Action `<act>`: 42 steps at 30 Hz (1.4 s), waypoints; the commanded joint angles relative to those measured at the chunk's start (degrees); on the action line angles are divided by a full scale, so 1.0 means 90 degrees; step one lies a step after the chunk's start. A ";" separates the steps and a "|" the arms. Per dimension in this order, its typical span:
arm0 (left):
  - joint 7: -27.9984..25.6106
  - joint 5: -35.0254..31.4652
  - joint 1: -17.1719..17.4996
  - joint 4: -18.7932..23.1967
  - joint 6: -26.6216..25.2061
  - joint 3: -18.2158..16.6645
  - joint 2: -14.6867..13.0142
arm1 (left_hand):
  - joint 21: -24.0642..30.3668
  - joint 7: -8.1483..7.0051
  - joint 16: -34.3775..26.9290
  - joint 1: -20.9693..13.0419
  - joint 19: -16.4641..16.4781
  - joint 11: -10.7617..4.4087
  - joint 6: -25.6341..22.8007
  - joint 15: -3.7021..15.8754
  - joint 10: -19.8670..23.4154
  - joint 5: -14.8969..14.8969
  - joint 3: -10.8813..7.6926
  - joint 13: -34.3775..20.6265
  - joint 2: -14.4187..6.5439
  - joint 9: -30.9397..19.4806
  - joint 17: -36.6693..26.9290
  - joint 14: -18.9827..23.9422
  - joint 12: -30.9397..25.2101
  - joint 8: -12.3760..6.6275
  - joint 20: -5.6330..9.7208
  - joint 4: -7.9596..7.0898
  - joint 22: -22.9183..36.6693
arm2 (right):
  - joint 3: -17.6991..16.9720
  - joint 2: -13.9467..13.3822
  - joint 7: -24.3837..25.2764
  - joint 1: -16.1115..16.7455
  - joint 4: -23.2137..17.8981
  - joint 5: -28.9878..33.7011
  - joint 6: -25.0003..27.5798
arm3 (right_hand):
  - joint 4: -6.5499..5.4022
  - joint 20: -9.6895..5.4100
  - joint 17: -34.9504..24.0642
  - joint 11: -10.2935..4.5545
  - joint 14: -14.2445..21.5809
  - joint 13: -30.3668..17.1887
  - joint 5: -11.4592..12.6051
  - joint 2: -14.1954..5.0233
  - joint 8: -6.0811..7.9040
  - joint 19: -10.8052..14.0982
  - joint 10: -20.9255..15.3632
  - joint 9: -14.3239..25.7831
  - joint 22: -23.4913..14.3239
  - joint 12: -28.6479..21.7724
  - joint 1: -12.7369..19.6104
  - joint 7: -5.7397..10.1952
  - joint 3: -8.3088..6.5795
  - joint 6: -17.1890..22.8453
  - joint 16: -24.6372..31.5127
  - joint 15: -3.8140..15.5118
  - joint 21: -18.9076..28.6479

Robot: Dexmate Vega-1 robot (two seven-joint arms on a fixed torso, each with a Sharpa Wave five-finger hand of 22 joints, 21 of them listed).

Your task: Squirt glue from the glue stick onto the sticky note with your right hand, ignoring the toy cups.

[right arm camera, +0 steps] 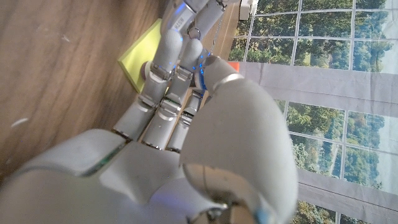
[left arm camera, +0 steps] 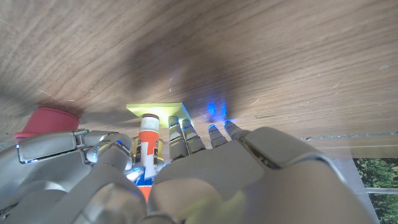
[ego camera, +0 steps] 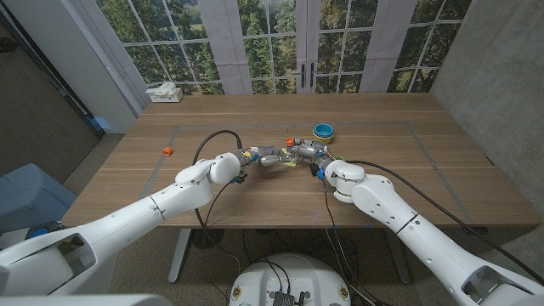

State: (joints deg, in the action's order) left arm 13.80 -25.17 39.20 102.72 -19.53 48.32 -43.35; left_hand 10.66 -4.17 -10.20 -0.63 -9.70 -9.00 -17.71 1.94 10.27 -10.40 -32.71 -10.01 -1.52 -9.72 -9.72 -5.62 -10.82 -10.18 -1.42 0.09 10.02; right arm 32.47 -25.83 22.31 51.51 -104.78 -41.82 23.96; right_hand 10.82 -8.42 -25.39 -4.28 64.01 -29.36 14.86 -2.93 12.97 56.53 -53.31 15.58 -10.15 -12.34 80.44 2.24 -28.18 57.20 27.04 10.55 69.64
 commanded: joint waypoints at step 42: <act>0.0006 -0.0065 -0.0087 -0.0085 0.0056 0.0020 0.0048 | 0.0051 0.0167 -0.0029 0.0047 -0.0037 0.0057 -0.0163 0.0161 0.0070 -0.0031 0.0081 -0.0026 0.0021 -0.0022 -0.0017 0.0028 -0.0042 -0.0044 0.0003 -0.0009 0.0010 | -0.0038 0.0136 -0.0483 0.0371 0.0451 0.0835 -0.2327 | -0.0105 -0.0513 -0.0088 0.0511 0.0171 -0.0117 0.0145 0.0052 0.0003 0.0012 -0.0552 0.0063 -0.0003 -0.0021 -0.0073 -0.0721 -0.0172 0.0787 -0.0044 0.0191 -0.0107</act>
State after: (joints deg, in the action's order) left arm 13.66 -25.76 38.85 102.46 -19.27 48.51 -43.13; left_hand 10.66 -4.18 -10.20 -0.63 -9.70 -8.56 -17.71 1.95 10.53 -10.40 -32.26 -10.00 -1.52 -9.76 -9.72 -5.62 -10.80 -10.20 -1.42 0.11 10.02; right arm 32.65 -25.49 18.51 53.66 -101.88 -36.58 8.64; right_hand 11.05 -8.69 -26.03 -4.15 64.51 -30.20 15.74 -1.95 12.96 56.80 -53.23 15.93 -10.15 -12.52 79.47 2.22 -28.42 57.22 26.59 11.05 68.78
